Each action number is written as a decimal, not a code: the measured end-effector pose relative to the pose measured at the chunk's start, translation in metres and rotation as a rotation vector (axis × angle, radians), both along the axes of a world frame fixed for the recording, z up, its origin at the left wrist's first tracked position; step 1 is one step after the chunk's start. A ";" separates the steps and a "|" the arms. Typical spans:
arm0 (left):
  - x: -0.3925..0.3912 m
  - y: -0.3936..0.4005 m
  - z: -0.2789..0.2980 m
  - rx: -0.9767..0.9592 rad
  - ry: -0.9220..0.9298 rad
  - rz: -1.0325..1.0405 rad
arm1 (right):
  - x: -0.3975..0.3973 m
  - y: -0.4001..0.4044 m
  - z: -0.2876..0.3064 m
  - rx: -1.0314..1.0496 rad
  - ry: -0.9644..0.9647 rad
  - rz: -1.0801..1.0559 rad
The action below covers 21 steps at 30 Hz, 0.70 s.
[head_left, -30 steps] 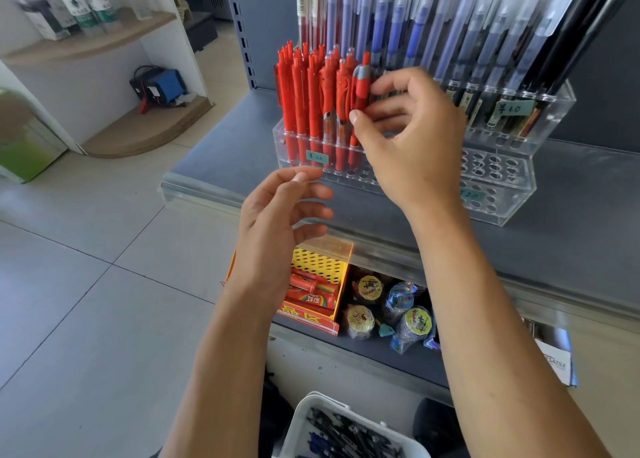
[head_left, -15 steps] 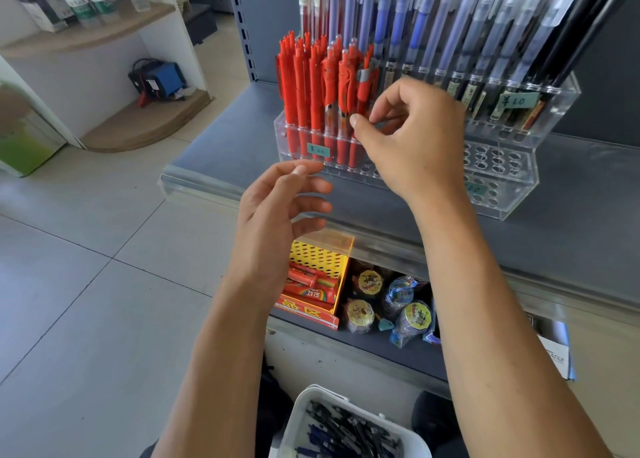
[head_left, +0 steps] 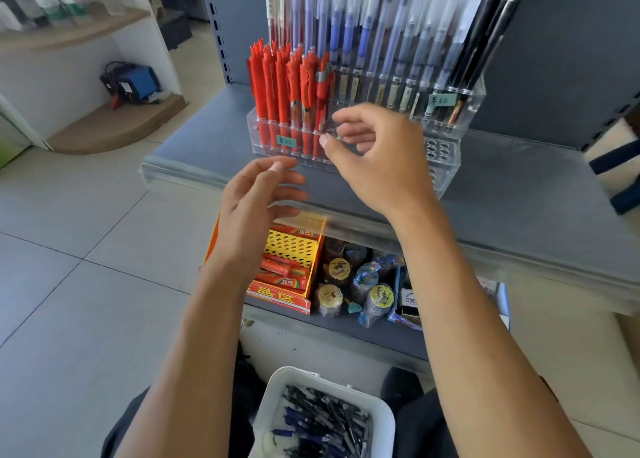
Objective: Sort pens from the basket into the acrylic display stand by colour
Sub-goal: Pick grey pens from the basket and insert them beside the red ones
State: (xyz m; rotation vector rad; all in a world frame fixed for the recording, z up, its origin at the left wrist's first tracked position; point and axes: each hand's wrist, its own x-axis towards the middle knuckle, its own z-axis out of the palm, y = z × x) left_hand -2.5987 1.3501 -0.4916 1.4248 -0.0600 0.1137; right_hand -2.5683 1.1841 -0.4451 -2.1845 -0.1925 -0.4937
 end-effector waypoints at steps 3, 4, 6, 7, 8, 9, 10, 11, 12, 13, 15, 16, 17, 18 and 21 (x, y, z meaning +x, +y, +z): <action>-0.014 -0.002 -0.002 0.035 -0.035 -0.062 | -0.023 -0.007 -0.001 -0.019 0.042 0.039; -0.020 -0.003 -0.003 0.033 -0.037 -0.092 | -0.031 -0.008 -0.001 -0.028 0.051 0.050; -0.033 -0.004 -0.007 0.037 -0.026 -0.151 | -0.049 -0.011 -0.004 -0.033 0.067 0.065; -0.040 -0.004 -0.009 0.048 -0.016 -0.176 | -0.059 -0.012 -0.007 -0.025 0.077 0.072; -0.046 -0.004 -0.012 0.054 -0.001 -0.200 | -0.070 -0.014 -0.011 -0.016 0.087 0.079; -0.052 -0.004 -0.015 0.049 0.018 -0.218 | -0.080 -0.015 -0.016 -0.005 0.101 0.086; -0.057 -0.004 -0.018 0.038 0.038 -0.230 | -0.090 -0.018 -0.022 0.007 0.118 0.095; -0.062 -0.003 -0.021 0.030 0.058 -0.238 | -0.099 -0.020 -0.027 0.016 0.138 0.104; -0.067 -0.003 -0.024 0.027 0.079 -0.247 | -0.107 -0.023 -0.032 0.019 0.155 0.111; -0.071 -0.001 -0.027 0.038 0.096 -0.255 | -0.115 -0.026 -0.036 0.016 0.165 0.117; -0.080 0.003 -0.036 0.080 0.123 -0.276 | -0.129 -0.032 -0.045 0.005 0.169 0.129; -0.085 0.005 -0.040 0.096 0.137 -0.287 | -0.136 -0.036 -0.049 0.004 0.170 0.128; -0.090 0.008 -0.044 0.106 0.152 -0.296 | -0.143 -0.040 -0.054 0.007 0.176 0.121; -0.095 0.010 -0.048 0.110 0.169 -0.304 | -0.149 -0.044 -0.061 0.012 0.188 0.111; -0.111 0.014 -0.059 0.095 0.232 -0.322 | -0.171 -0.053 -0.085 0.037 0.271 0.104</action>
